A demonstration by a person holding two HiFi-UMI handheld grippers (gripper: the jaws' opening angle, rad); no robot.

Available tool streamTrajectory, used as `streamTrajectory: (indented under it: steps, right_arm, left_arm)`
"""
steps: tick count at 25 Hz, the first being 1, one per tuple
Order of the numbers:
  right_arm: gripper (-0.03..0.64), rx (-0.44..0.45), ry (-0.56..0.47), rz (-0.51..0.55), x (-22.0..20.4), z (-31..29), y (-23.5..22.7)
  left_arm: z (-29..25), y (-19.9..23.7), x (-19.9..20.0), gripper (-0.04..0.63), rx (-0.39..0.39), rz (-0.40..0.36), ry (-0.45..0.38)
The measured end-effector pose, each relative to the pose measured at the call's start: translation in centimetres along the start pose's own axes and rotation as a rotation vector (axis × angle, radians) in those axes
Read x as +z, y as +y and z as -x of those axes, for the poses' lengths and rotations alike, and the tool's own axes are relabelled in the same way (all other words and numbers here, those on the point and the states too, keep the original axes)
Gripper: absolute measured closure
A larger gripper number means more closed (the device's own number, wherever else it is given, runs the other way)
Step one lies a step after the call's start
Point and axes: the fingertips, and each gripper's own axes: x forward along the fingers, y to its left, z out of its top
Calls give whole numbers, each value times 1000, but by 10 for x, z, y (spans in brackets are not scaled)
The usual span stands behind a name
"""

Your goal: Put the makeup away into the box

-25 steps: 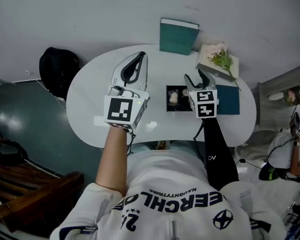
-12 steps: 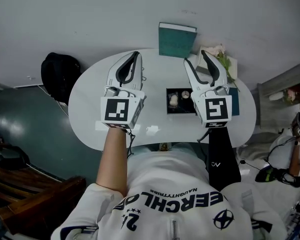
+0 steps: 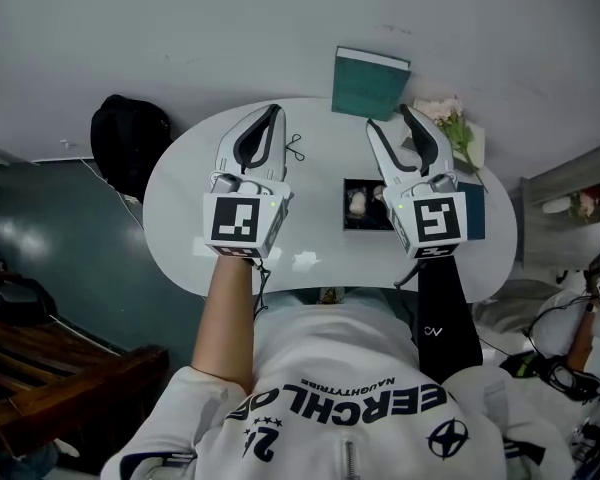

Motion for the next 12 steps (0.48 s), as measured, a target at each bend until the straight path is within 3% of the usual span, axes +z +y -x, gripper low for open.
streamTrajectory:
  steps: [12]
  right_arm:
    - [380, 187, 6, -38, -2, -55, 80]
  left_arm:
    - [49, 76, -8, 594, 173, -21, 51]
